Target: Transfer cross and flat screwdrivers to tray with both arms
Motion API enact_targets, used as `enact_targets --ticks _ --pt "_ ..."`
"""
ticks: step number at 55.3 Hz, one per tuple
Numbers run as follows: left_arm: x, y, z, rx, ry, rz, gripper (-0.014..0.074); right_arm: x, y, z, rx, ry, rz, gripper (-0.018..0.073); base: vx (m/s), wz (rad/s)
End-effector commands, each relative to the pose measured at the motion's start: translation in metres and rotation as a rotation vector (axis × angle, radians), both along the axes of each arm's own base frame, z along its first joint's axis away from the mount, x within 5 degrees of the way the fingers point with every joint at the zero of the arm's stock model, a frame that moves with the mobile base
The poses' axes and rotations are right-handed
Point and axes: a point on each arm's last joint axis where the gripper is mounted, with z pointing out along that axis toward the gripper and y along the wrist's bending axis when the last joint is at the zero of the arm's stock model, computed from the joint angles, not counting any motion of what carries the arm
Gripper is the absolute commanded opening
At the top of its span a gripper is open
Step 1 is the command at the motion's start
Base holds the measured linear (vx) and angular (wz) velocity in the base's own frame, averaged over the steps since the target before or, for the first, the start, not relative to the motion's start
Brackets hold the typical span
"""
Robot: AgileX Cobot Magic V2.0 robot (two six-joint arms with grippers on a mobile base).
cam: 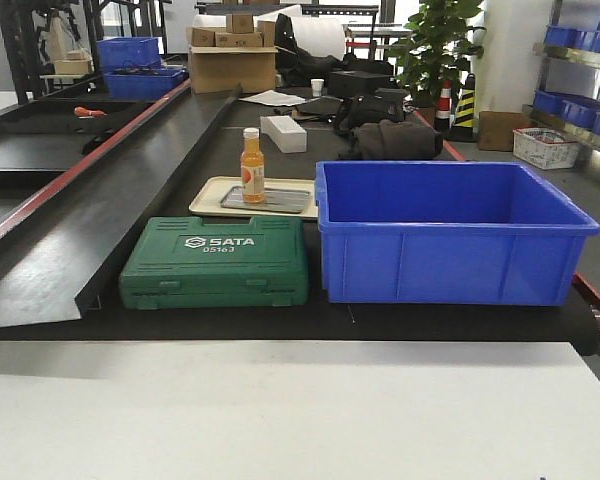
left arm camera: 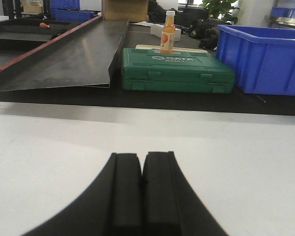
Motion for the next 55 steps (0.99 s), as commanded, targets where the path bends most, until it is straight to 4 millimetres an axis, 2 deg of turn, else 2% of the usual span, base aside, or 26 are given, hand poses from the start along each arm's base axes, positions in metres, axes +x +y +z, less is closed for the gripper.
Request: enact_targets --ticks 1,44,55 --pt "-0.0018 0.0002 0.0168 -0.017 -0.127 0.0 -0.0006 0.0001 0.0001 0.0053 -0.008 -0.081 0.0 -0.0008 0.0 0.0" --pt "-0.0018 0.0002 0.0174 -0.017 -0.13 0.0 -0.0006 0.0001 0.0001 0.0054 -0.009 -0.082 0.0 -0.0008 0.0 0.0" --pt "-0.0022 0.0004 0.0228 -0.02 -0.189 0.001 -0.0006 -0.0001 0.0002 0.0087 -0.009 -0.118 0.001 -0.0008 0.0 0.0"
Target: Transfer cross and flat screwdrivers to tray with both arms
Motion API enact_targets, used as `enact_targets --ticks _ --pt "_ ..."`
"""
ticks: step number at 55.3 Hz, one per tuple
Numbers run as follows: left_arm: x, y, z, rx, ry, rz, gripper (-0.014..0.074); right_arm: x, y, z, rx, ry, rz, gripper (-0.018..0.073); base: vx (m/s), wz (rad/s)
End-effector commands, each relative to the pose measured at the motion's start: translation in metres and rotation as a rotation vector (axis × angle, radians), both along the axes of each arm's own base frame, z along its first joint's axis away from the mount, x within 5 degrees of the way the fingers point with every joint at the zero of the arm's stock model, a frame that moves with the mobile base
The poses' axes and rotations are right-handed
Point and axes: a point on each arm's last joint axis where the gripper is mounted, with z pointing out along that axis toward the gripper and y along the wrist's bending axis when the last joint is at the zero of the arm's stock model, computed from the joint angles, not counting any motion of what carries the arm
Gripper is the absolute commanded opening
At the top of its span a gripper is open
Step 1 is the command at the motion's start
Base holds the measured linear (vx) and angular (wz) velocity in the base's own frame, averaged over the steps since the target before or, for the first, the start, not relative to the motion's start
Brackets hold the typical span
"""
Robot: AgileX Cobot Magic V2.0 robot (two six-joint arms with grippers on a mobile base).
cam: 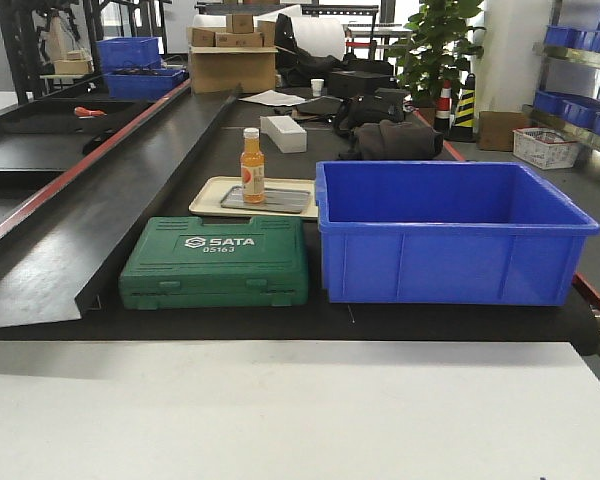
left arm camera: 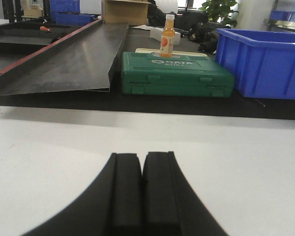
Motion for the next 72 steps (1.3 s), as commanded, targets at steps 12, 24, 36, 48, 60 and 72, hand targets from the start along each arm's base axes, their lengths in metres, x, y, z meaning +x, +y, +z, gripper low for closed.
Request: enact_targets --ticks 12,24,36,48,60,72 --pt "-0.011 0.001 0.057 -0.033 -0.444 0.006 -0.0003 -0.006 0.001 0.042 0.02 -0.364 0.013 -0.0008 0.0 0.0" --pt "-0.033 0.002 0.117 -0.042 -0.608 0.005 0.0005 -0.011 0.001 0.097 0.059 -0.37 0.013 -0.0006 0.0 0.0" --pt "-0.018 0.002 0.136 -0.037 -0.51 0.003 0.0038 0.011 0.0 0.12 0.049 -0.281 0.008 0.0004 0.0 0.0" --pt "0.022 -0.001 0.119 -0.023 -0.255 0.003 0.0156 0.044 -0.001 0.101 0.055 -0.065 0.001 0.0086 0.0 0.0" --pt "0.054 -0.002 0.101 -0.012 -0.059 0.003 0.031 0.067 -0.001 0.085 0.059 0.08 -0.003 0.0283 0.0 0.0" --pt "0.073 -0.003 0.085 0.002 0.087 0.002 0.0337 0.083 -0.002 0.067 0.14 0.226 -0.022 0.035 0.0 0.0"
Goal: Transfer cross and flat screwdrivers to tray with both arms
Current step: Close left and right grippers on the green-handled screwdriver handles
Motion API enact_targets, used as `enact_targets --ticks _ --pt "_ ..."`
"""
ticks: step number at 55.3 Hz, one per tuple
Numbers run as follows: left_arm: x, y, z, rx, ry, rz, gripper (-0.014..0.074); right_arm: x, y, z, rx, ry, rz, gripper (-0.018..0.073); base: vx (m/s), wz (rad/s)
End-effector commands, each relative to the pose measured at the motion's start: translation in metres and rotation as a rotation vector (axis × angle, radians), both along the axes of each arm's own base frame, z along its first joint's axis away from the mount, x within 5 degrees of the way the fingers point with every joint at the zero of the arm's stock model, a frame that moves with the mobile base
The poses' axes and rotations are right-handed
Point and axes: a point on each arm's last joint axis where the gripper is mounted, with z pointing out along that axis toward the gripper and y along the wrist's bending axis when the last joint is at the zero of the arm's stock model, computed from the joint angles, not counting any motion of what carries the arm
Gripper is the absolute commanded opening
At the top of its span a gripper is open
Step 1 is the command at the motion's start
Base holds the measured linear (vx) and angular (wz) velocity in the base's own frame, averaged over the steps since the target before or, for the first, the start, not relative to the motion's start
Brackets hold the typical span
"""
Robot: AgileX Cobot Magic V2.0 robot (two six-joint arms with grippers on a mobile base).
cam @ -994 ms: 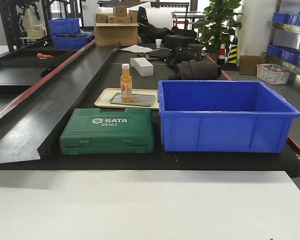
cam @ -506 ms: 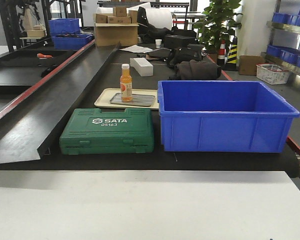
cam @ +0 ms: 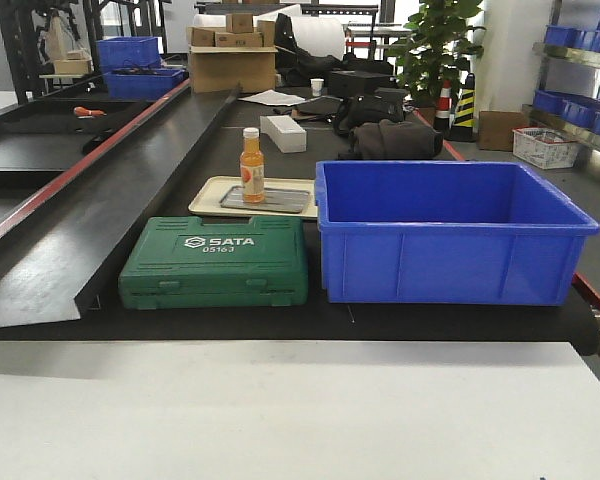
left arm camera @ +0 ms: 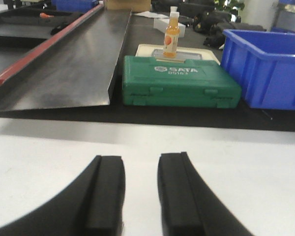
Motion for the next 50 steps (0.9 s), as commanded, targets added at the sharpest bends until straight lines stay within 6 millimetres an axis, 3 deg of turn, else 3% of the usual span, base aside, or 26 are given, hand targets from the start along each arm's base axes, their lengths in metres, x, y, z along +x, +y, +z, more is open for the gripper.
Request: enact_targets --ticks 1,8,17,18,19,27,37,50 --pt "0.008 -0.001 0.01 0.007 -0.027 -0.004 0.0337 0.009 0.0 0.01 0.04 -0.039 -0.015 0.035 0.0 0.0" --pt "0.018 -0.001 -0.002 0.073 0.113 -0.021 0.0367 0.012 0.0 0.0 0.058 0.053 -0.022 0.0351 0.0 0.0" --pt "0.044 -0.003 -0.001 0.087 0.375 -0.035 0.0454 0.009 0.0 -0.012 0.115 0.187 -0.043 0.0381 0.0 0.0" --pt "0.049 -0.003 0.002 0.087 0.383 -0.034 0.0458 0.009 0.0 -0.013 0.12 0.203 -0.045 0.0389 0.0 0.0" --pt "0.071 0.003 0.009 0.082 0.482 -0.007 0.0471 0.006 0.001 -0.018 0.128 0.261 -0.05 0.0429 0.0 0.0" --pt "0.101 0.012 0.008 0.075 0.671 0.021 0.0471 0.004 0.001 -0.02 0.131 0.294 -0.052 0.0461 0.0 0.0" --pt "0.136 0.012 -0.015 0.244 0.929 -0.131 0.0471 0.004 0.001 -0.02 0.131 0.284 -0.052 0.0462 0.0 0.0" --pt "0.161 0.013 -0.057 0.247 1.08 -0.168 0.0471 0.004 0.001 -0.02 0.131 0.285 -0.052 0.0462 0.0 0.0"
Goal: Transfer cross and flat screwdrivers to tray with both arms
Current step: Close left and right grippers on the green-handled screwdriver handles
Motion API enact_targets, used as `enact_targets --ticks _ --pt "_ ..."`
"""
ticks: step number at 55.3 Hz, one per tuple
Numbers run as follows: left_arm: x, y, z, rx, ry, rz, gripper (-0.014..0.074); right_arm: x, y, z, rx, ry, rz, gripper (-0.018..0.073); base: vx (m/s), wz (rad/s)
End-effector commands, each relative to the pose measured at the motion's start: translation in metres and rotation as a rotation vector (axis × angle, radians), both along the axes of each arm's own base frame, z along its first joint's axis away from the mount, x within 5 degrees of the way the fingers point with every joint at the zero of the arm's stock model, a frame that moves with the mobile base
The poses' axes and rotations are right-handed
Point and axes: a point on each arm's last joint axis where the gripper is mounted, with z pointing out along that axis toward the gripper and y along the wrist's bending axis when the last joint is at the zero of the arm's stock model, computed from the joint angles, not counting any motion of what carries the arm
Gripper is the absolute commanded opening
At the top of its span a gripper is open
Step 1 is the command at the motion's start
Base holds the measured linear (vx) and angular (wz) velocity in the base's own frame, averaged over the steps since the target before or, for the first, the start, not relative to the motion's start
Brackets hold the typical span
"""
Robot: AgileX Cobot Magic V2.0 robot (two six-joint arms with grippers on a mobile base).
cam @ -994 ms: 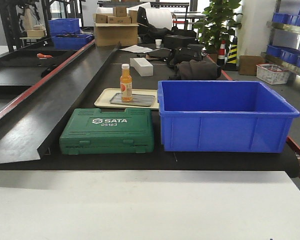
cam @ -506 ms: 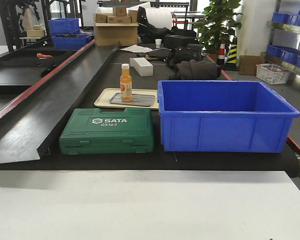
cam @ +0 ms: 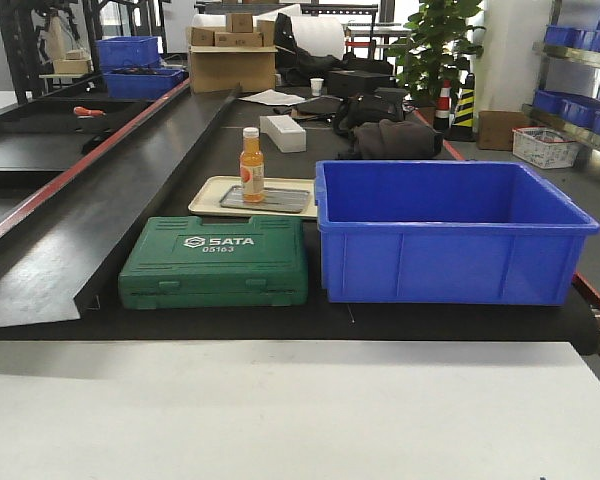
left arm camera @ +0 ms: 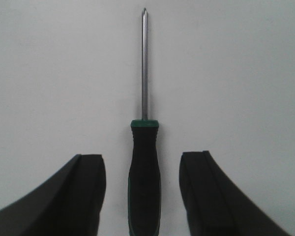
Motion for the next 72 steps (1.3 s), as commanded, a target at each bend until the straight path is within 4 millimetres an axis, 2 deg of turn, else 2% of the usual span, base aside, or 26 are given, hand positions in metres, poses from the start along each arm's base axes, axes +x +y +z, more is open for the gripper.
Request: enact_targets --ticks 1,12,29,46,58,61,68,72 --pt "0.01 0.0 0.0 -0.002 -0.014 -0.002 0.0471 0.008 -0.001 0.015 -0.009 -0.098 -0.003 0.0462 0.0 0.0" --pt "0.021 0.0 -0.026 0.011 0.034 -0.059 0.0471 0.008 -0.001 0.015 -0.009 -0.098 -0.003 0.0462 0.0 0.0" --pt "0.027 0.0 -0.052 0.01 0.092 -0.06 0.0471 0.008 -0.001 0.015 -0.009 -0.097 -0.003 0.0462 0.0 0.0" --pt "0.028 0.0 -0.069 0.005 0.163 -0.061 0.0471 0.01 -0.001 0.017 -0.016 -0.125 -0.001 0.0461 0.0 0.0" --pt "0.028 0.0 -0.073 0.003 0.175 -0.06 0.0471 0.012 -0.001 0.021 -0.015 -0.171 -0.002 0.046 0.0 0.0" --pt "0.027 0.0 -0.073 0.002 0.177 -0.059 0.0471 0.011 -0.001 0.019 -0.012 -0.147 -0.005 0.046 0.0 0.0" --pt "0.026 0.0 -0.073 0.002 0.187 -0.06 0.0471 0.014 -0.006 0.017 0.038 0.08 -0.067 0.046 0.0 0.0" --pt "0.027 0.0 -0.073 0.002 0.186 -0.06 0.0471 0.027 -0.01 0.025 0.049 0.147 -0.095 0.046 0.0 0.0"
